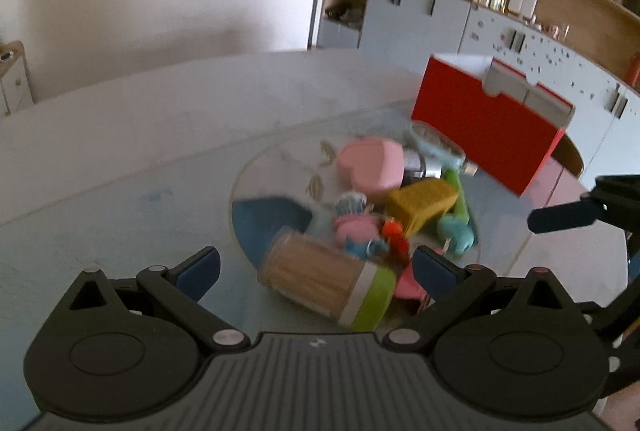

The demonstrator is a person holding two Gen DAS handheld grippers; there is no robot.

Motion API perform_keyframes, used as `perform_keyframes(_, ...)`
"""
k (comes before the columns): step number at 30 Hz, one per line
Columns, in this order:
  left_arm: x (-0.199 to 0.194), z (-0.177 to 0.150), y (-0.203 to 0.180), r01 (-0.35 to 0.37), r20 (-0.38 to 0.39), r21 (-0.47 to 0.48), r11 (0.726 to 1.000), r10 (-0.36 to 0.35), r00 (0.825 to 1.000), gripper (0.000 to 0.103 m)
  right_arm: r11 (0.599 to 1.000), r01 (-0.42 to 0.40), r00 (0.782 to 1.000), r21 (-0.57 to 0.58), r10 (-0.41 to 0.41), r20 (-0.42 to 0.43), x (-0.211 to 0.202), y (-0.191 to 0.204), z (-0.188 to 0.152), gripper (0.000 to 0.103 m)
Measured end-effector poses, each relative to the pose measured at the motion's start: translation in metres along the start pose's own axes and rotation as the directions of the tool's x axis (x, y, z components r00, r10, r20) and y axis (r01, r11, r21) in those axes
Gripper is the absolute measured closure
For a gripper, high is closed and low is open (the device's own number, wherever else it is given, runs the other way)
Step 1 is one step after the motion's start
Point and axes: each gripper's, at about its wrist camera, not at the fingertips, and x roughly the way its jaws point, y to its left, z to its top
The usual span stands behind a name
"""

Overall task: Organize rigid objects
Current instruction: 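Move both tools over the pile of items on the table, then grasp the toothpick jar with the left tool while the right tool grasps the pink binder clip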

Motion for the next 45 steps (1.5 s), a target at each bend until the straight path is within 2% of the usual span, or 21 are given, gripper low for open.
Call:
perform_keyframes(5, 0.010, -0.004, 0.003, 0.043, -0.019, 0.028, 0.999, -0.042, 0.999, 0.000, 1.000, -0.014, 1.000, -0.024, 0.014, -0.025, 0.016, 0.001, -0.002, 0.022)
perform_keyframes(9, 0.013, -0.006, 0.001, 0.088, -0.040, 0.085, 0.992, -0.085, 0.996, 0.000, 0.999, -0.009, 0.999, -0.047, 0.007, -0.037, 0.029, 0.003, -0.002, 0.026)
perform_keyframes(13, 0.021, -0.006, -0.001, 0.076, -0.053, 0.126, 0.989, -0.070, 0.996, 0.000, 0.998, -0.007, 0.999, -0.059, 0.006, -0.034, 0.039, 0.001, 0.001, 0.029)
perform_keyframes(19, 0.026, -0.004, -0.001, 0.070, -0.051, 0.143, 0.987, -0.063, 0.997, 0.001, 0.997, -0.006, 0.999, -0.074, 0.003, -0.032, 0.051, 0.000, 0.005, 0.043)
perform_keyframes(24, 0.028, -0.003, -0.002, 0.080, -0.060, 0.138, 0.987, -0.072, 0.996, 0.012, 0.997, -0.015, 0.999, -0.080, 0.012, -0.035, 0.054, 0.002, 0.006, 0.054)
perform_keyframes(30, 0.026, -0.003, -0.004, 0.064, -0.062, 0.135, 0.989, -0.056, 0.996, 0.014, 0.999, -0.011, 1.000, -0.051, 0.009, -0.027, 0.049, 0.000, 0.004, 0.055)
perform_keyframes(38, 0.021, -0.006, -0.005, 0.034, -0.076, 0.080, 0.996, -0.028, 0.997, 0.014, 1.000, -0.010, 1.000, 0.013, 0.010, -0.028, 0.030, -0.006, -0.005, 0.055)
perform_keyframes(45, 0.011, -0.010, -0.012, 0.055, -0.084, 0.032, 0.998, -0.052, 0.995, 0.014, 0.993, 0.003, 1.000, 0.119, -0.003, 0.000, 0.006, -0.017, -0.006, 0.055)
